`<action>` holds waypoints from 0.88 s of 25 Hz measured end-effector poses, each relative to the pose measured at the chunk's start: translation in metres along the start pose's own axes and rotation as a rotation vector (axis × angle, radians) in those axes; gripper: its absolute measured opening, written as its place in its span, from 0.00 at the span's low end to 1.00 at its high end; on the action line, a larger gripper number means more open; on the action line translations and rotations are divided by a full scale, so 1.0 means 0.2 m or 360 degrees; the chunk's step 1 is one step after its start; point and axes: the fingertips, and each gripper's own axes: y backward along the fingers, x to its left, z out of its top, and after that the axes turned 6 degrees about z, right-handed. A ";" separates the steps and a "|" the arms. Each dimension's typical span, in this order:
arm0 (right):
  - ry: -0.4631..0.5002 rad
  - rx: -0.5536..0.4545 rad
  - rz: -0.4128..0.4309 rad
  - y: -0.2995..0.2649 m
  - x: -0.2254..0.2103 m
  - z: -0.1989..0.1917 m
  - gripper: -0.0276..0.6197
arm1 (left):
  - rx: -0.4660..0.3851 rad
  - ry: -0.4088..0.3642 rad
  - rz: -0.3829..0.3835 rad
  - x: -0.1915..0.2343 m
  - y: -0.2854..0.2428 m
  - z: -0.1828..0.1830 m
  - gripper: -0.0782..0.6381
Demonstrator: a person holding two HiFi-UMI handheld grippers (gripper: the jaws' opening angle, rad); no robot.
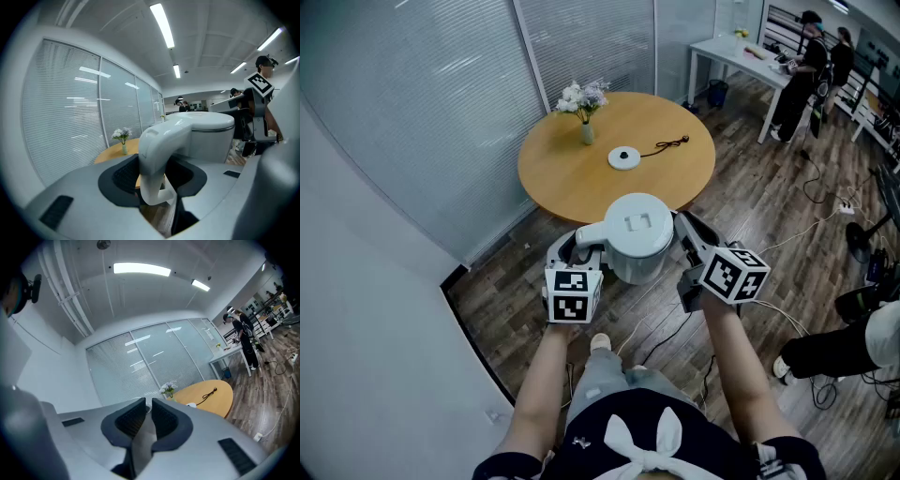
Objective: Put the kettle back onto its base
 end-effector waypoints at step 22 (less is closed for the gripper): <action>-0.0116 0.0050 -0.0107 -0.41 -0.31 -0.04 0.12 | 0.0084 -0.0020 -0.0081 0.16 -0.50 -0.01 0.36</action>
